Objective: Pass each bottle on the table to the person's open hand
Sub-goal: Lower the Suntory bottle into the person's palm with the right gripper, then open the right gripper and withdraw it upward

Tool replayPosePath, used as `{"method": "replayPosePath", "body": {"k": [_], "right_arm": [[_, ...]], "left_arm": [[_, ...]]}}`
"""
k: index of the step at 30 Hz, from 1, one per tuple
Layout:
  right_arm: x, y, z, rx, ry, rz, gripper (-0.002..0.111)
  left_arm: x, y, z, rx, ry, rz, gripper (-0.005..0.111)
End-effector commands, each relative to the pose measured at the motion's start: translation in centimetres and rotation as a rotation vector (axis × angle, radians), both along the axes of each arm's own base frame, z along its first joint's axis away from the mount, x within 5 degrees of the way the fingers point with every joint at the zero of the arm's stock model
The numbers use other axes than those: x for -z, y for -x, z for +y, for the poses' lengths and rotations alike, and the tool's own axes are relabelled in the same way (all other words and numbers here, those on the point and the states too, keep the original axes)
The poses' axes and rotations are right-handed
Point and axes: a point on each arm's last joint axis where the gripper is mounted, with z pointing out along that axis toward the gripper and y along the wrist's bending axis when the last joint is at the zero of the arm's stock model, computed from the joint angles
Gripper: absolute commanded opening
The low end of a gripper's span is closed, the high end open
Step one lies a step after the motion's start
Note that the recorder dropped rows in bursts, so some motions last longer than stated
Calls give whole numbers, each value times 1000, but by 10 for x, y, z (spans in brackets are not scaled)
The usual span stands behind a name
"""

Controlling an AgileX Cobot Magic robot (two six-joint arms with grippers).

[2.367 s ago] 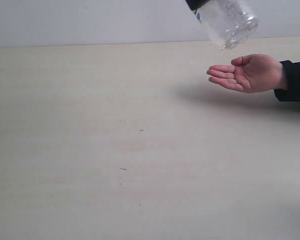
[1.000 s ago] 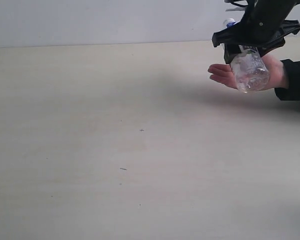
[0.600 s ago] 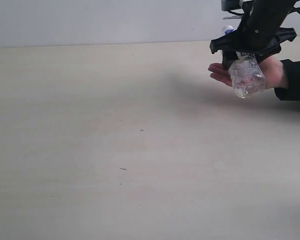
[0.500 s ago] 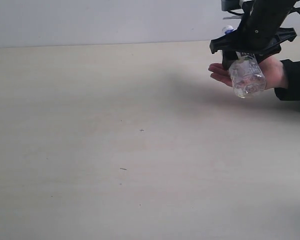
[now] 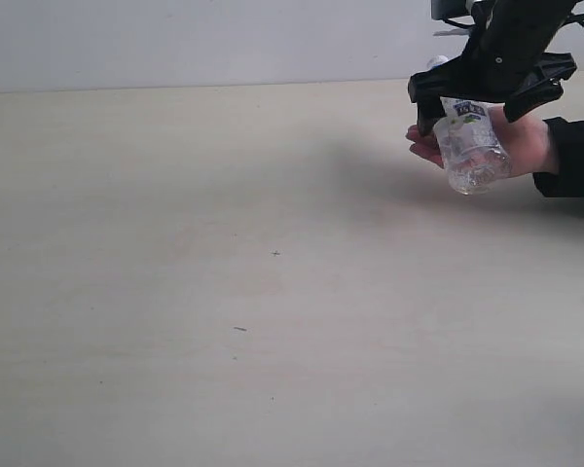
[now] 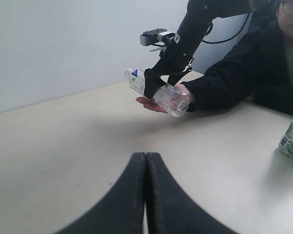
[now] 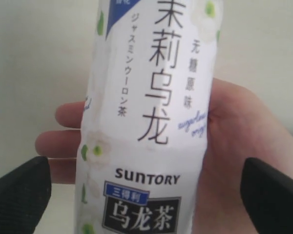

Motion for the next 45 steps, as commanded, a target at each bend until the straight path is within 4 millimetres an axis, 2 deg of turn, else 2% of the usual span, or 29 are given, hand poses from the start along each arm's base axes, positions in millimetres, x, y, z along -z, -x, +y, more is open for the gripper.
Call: {"method": "replayPosePath", "body": {"k": [1, 5, 11, 15, 23, 31, 33, 38, 42, 45], "right_arm": [[-3, -3, -2, -7, 4, -27, 103], [-3, -3, -2, -20, 9, -28, 103], [-23, 3, -4, -80, 18, -58, 103], [-50, 13, -8, -78, 11, -94, 103], [-115, 44, -19, -87, -19, -218, 103], [-153, 75, -31, -131, 5, -239, 100], [-158, 81, -33, -143, 15, -233, 95], [-172, 101, -41, -161, 32, -203, 69], [-181, 115, -42, -163, -2, -183, 39], [-186, 124, -38, -193, -77, -166, 9]], "left_arm": [[1, 1, 1, -2, -3, -8, 0], [1, 1, 1, -2, -3, -8, 0], [1, 1, 1, -2, -3, -8, 0], [1, 1, 1, -2, -3, -8, 0], [1, 1, 1, -2, -3, -8, 0], [1, 1, 1, -2, -3, -8, 0], [1, 1, 1, -2, -3, -8, 0], [1, 1, 1, -2, -3, -8, 0], [1, 1, 1, -2, -3, -8, 0], [1, 1, 1, -2, -3, -8, 0]]}}
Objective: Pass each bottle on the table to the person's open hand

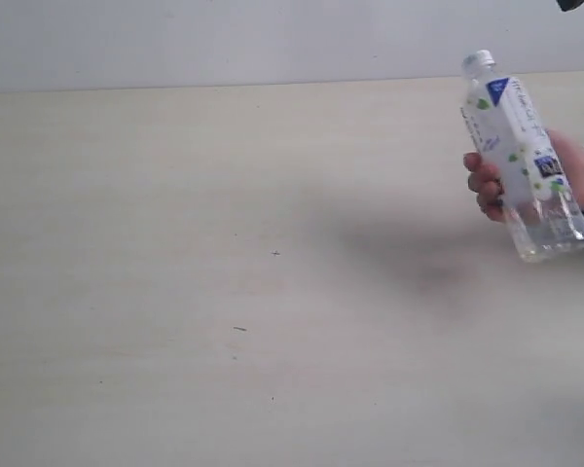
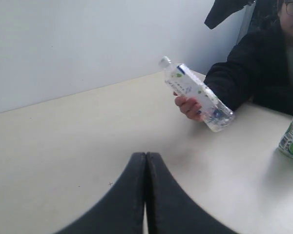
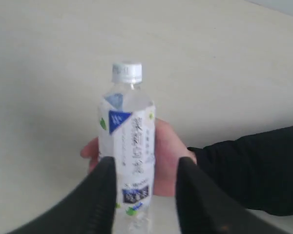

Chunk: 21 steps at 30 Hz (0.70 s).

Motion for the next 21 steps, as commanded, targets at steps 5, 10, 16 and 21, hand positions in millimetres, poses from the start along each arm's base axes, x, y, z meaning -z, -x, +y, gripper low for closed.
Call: {"method": "replayPosePath", "body": {"k": [5, 10, 16, 21], "right_arm": [[-20, 27, 12, -143, -194, 28, 0], [-15, 56, 10, -166, -301, 16, 0], [29, 94, 5, -231, -422, -113, 0], [53, 124, 11, -251, -661, -67, 0]], "left_arm": [[1, 1, 1, -2, -3, -8, 0], [1, 1, 1, -2, -3, -8, 0], [1, 1, 1, -2, -3, -8, 0], [1, 1, 1, -2, -3, -8, 0]]}}
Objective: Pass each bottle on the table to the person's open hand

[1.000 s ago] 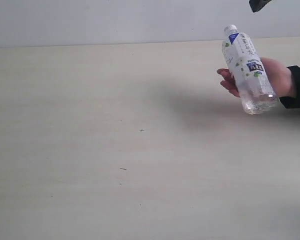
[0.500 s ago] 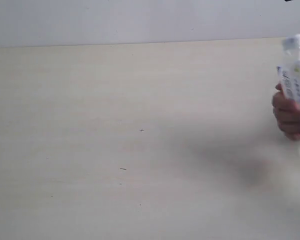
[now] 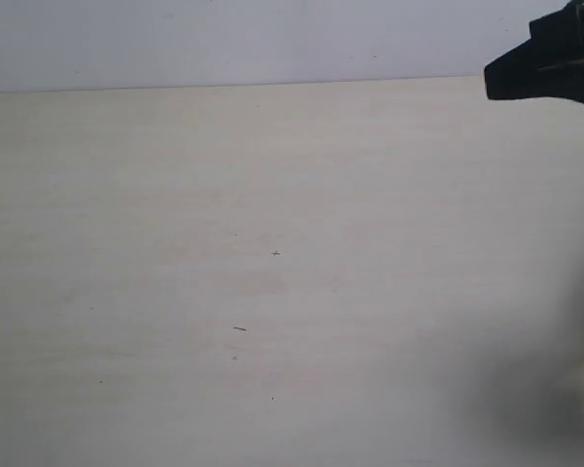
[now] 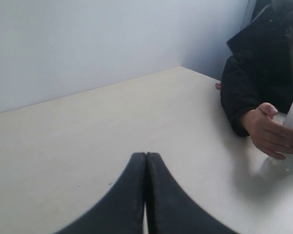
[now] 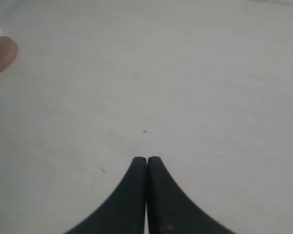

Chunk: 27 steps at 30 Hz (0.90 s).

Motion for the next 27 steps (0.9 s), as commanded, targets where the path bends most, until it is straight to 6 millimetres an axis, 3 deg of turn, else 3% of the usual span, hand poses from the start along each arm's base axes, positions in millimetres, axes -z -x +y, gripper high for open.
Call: {"method": "replayPosePath", "body": {"k": [1, 27], "right_arm": [[6, 14, 3, -13, -129, 42, 0], [7, 16, 3, -33, -123, 59, 0]], "left_arm": [[1, 1, 1, -2, -2, -9, 0], [1, 1, 1, -2, -2, -9, 0]]}}
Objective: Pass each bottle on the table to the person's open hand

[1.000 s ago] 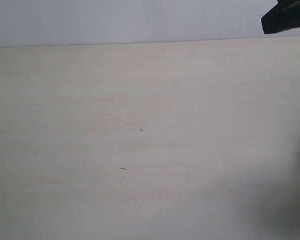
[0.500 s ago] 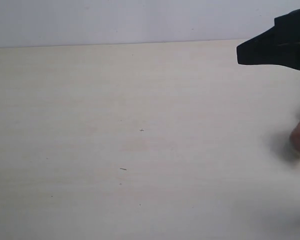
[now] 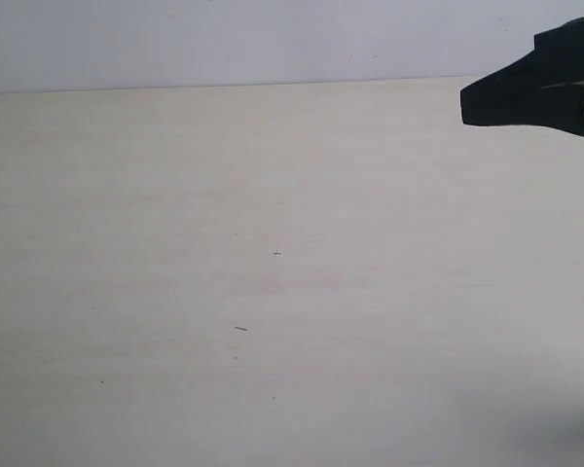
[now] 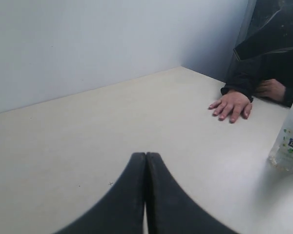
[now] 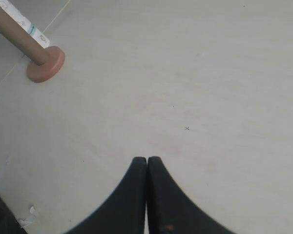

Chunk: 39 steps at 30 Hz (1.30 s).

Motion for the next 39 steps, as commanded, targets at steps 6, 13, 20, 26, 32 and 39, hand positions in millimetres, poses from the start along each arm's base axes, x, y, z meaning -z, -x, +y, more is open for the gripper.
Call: {"method": "replayPosePath", "body": {"k": [6, 13, 20, 26, 32, 39], "right_arm": [[0, 1, -1, 3, -4, -7, 0], [-1, 0, -2, -5, 13, -51, 0], [-10, 9, -6, 1, -6, -99, 0], [-28, 18, -15, 75, -33, -251, 0], [-56, 51, -39, 219, -107, -539, 0], [-39, 119, -74, 338, -172, -845, 0]], "left_arm": [[1, 1, 1, -2, -2, -9, 0], [1, 1, 1, -2, -2, -9, 0], [1, 1, 1, -2, -2, -9, 0], [1, 1, 1, -2, -2, -9, 0], [1, 1, 1, -2, -2, -9, 0], [1, 1, 1, -2, -2, -9, 0]]}}
